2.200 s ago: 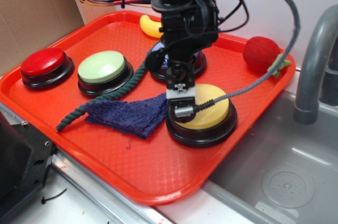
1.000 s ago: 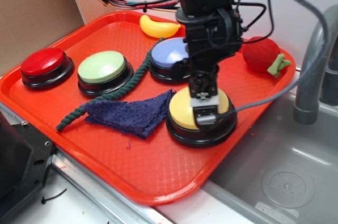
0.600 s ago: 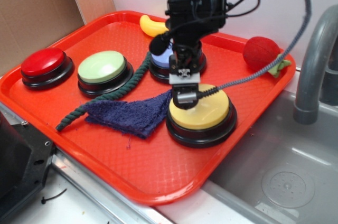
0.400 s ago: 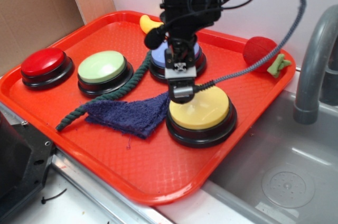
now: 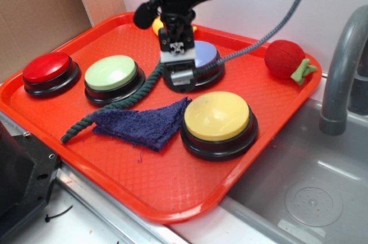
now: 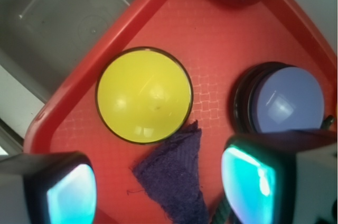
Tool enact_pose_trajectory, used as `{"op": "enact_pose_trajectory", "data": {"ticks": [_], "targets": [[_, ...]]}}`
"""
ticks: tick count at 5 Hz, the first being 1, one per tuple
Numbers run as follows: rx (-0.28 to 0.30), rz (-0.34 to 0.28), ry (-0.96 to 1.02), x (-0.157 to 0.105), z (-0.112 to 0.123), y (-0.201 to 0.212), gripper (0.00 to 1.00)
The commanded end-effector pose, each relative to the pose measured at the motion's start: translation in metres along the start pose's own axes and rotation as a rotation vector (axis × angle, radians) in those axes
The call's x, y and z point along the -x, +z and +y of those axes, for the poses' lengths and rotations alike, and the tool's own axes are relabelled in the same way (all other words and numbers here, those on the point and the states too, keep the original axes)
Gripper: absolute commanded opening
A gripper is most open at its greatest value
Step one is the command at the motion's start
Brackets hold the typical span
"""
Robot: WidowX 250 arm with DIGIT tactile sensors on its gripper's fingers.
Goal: Push the yellow button.
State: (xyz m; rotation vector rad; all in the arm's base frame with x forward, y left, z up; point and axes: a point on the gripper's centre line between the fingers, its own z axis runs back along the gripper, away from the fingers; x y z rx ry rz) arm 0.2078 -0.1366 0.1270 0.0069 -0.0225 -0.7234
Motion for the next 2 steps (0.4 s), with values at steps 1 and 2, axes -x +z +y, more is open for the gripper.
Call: {"op": "enact_pose_trajectory", "data": {"ticks": [1, 2], "targets": [[-0.003, -0.073, 0.007, 0.0078, -0.0196, 0.0246, 1.00], [-0.023, -0.089, 0.018, 0.0118, -0.0208, 0.0327, 1.00]]}}
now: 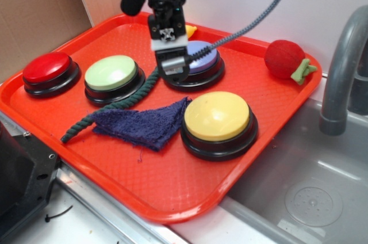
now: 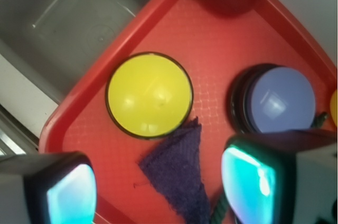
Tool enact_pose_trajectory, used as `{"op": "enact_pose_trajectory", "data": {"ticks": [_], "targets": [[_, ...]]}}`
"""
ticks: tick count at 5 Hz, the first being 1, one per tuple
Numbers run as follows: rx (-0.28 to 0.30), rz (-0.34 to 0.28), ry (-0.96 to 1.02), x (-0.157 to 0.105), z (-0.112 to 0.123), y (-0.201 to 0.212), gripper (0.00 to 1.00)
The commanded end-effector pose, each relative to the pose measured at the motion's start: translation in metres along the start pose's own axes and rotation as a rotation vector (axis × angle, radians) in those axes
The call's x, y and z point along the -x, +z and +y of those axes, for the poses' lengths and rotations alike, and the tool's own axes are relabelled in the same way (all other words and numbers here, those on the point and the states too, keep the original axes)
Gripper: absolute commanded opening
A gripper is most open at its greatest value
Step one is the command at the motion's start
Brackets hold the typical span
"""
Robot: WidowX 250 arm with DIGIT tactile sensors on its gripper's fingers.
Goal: Push the yellow button.
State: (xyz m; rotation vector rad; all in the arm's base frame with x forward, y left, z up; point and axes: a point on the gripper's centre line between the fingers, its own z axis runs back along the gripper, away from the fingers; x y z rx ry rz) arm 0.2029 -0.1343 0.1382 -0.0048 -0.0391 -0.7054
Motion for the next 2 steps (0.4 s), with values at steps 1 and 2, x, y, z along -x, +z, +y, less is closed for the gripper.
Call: {"op": "enact_pose_trajectory", "data": {"ticks": [1, 2], "targets": [[-0.032, -0.085, 0.003, 0.0105, -0.0206, 0.0268, 1.00], [-0.032, -0.125, 0.011, 0.0164, -0.0209, 0.0313, 1.00]]}}
